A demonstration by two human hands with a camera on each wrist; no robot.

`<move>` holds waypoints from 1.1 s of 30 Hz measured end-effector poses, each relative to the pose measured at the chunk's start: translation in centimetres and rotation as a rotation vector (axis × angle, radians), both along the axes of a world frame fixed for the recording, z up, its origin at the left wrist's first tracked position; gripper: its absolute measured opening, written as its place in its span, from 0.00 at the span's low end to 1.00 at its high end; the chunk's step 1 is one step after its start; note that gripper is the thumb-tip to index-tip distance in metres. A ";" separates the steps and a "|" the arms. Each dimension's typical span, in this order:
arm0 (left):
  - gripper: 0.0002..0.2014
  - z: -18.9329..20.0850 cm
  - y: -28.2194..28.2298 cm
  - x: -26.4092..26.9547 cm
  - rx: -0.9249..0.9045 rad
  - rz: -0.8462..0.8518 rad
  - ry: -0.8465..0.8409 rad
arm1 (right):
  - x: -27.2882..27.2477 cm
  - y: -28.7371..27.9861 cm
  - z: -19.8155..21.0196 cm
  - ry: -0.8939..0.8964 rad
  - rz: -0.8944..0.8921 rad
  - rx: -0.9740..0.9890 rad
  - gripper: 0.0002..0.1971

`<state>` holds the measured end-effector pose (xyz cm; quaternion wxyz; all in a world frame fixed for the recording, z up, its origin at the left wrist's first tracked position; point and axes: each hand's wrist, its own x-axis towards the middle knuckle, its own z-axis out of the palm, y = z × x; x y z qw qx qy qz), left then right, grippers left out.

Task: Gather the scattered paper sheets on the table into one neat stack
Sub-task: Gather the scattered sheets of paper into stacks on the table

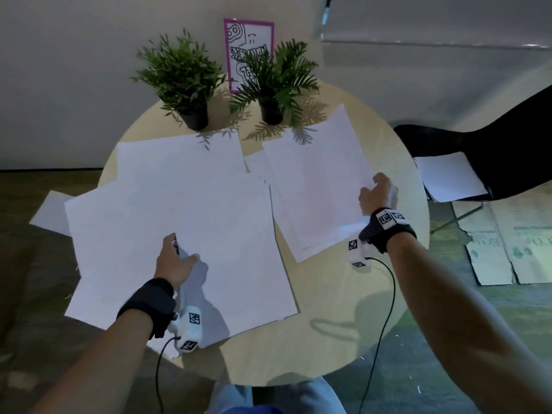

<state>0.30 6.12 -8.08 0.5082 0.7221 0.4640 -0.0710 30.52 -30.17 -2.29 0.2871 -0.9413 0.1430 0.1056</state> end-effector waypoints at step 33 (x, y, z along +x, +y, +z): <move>0.21 2.8 -1.4 -1.6 -0.010 -0.011 -0.086 | -18.3 7.6 -2.0 0.060 0.524 -0.139 0.26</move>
